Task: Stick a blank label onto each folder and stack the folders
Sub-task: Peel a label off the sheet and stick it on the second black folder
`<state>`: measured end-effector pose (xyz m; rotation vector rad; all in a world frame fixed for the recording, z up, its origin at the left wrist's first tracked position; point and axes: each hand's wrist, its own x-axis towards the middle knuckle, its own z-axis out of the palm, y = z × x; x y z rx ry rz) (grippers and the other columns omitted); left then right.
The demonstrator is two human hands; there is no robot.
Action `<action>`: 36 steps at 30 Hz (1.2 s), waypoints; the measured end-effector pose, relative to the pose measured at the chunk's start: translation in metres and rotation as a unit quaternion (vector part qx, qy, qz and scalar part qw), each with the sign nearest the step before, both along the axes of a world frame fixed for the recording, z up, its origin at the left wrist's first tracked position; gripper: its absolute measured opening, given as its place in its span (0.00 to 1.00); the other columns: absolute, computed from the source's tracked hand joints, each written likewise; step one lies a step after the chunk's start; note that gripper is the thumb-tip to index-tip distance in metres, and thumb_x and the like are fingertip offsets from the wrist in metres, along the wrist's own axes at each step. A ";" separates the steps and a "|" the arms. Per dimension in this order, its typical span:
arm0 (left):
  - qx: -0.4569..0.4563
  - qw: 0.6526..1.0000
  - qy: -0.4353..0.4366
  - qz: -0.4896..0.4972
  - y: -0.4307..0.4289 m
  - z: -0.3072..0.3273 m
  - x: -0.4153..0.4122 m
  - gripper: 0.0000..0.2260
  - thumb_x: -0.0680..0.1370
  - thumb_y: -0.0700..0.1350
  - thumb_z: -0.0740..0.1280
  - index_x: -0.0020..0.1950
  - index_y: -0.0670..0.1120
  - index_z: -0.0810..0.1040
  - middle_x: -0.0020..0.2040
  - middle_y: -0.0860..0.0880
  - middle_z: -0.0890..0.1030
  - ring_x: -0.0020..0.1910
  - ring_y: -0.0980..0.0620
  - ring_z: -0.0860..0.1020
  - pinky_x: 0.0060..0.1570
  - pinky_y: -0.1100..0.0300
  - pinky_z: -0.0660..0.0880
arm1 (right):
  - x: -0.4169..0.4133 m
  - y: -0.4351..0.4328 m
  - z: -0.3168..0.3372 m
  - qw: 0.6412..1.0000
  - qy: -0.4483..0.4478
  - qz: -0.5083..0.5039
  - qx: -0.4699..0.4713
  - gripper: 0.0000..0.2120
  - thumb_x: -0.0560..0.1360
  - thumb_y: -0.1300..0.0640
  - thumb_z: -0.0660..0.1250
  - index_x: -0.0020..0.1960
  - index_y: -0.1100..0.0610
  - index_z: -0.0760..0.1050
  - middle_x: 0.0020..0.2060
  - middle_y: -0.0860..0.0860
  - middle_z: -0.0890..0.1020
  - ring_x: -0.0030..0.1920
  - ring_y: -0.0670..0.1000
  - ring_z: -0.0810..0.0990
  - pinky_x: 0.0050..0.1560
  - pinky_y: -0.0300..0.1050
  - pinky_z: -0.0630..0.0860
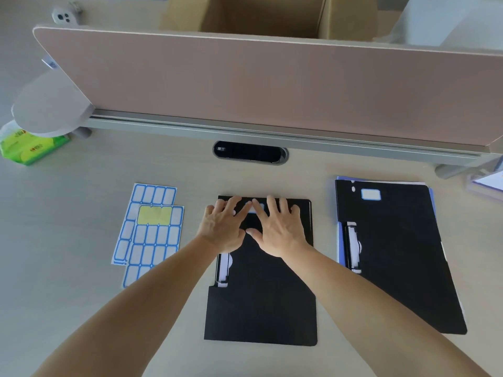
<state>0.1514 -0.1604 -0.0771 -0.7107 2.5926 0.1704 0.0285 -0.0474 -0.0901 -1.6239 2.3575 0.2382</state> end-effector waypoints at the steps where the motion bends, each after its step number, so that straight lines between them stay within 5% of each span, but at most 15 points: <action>1: 0.004 1.000 0.001 0.004 -0.001 -0.001 0.000 0.31 0.78 0.55 0.57 0.80 0.56 0.51 0.78 0.48 0.56 0.69 0.42 0.64 0.65 0.47 0.66 | 0.000 0.000 -0.001 1.000 -0.003 -0.002 0.000 0.38 0.77 0.31 0.49 0.79 0.52 0.52 0.69 0.59 0.63 0.66 0.63 0.64 0.56 0.60 0.68; 5: 0.048 0.997 0.022 0.058 0.002 0.001 -0.001 0.29 0.78 0.52 0.56 0.80 0.56 0.54 0.78 0.51 0.56 0.70 0.44 0.60 0.69 0.48 0.62 | -0.002 0.007 -0.005 0.999 -0.029 -0.016 -0.018 0.37 0.78 0.33 0.49 0.78 0.58 0.56 0.74 0.58 0.61 0.73 0.62 0.59 0.66 0.61 0.66; 9: 0.093 0.989 0.057 0.101 0.000 0.002 -0.002 0.26 0.79 0.49 0.56 0.78 0.56 0.60 0.78 0.53 0.57 0.72 0.46 0.57 0.71 0.50 0.59 | -0.005 0.023 -0.014 0.996 -0.083 0.000 -0.020 0.36 0.80 0.37 0.49 0.79 0.61 0.53 0.79 0.59 0.50 0.79 0.61 0.47 0.77 0.60 0.51; 17: 0.039 0.999 0.004 -0.030 -0.002 0.000 0.018 0.28 0.79 0.57 0.55 0.79 0.59 0.56 0.82 0.49 0.48 0.79 0.44 0.52 0.74 0.45 0.55 | -0.016 0.036 -0.020 0.990 -0.130 0.044 -0.039 0.29 0.80 0.40 0.55 0.78 0.49 0.56 0.79 0.60 0.48 0.78 0.64 0.42 0.77 0.62 0.47; 21: 0.027 0.999 -0.009 -0.040 -0.002 0.004 0.013 0.29 0.79 0.61 0.54 0.79 0.59 0.52 0.82 0.47 0.49 0.78 0.42 0.53 0.74 0.42 0.53 | -0.008 0.030 -0.015 0.992 -0.121 0.026 -0.006 0.33 0.80 0.36 0.51 0.80 0.47 0.46 0.79 0.60 0.45 0.78 0.64 0.40 0.77 0.63 0.46; 25: 0.015 0.997 -0.064 -0.034 0.006 0.006 0.007 0.32 0.79 0.64 0.54 0.80 0.58 0.49 0.82 0.46 0.43 0.79 0.40 0.49 0.75 0.37 0.50 | -0.004 0.024 -0.009 0.993 -0.115 0.008 0.023 0.33 0.80 0.36 0.51 0.80 0.47 0.48 0.79 0.60 0.44 0.78 0.64 0.40 0.77 0.63 0.46; 30: 0.005 0.993 -0.099 -0.056 -0.003 0.023 -0.011 0.31 0.78 0.65 0.53 0.80 0.58 0.53 0.81 0.45 0.50 0.78 0.40 0.52 0.75 0.40 0.50 | -0.006 0.020 0.003 0.993 -0.100 -0.006 0.064 0.33 0.79 0.34 0.48 0.79 0.45 0.45 0.80 0.56 0.43 0.78 0.62 0.41 0.76 0.63 0.46; 33: 0.079 0.992 -0.011 0.097 -0.006 0.033 -0.004 0.29 0.78 0.60 0.58 0.78 0.55 0.59 0.78 0.46 0.59 0.74 0.40 0.59 0.72 0.44 0.60 | -0.001 0.036 0.011 0.980 -0.121 -0.154 -0.020 0.32 0.79 0.37 0.53 0.78 0.50 0.53 0.79 0.57 0.50 0.78 0.62 0.49 0.74 0.62 0.53; 36: 0.167 0.919 0.067 0.351 0.007 0.033 0.018 0.26 0.77 0.53 0.62 0.74 0.48 0.64 0.68 0.43 0.68 0.62 0.41 0.72 0.57 0.49 0.73 | 0.003 0.058 0.015 0.908 -0.202 -0.359 -0.082 0.31 0.78 0.39 0.58 0.75 0.54 0.60 0.74 0.57 0.61 0.73 0.60 0.59 0.70 0.59 0.62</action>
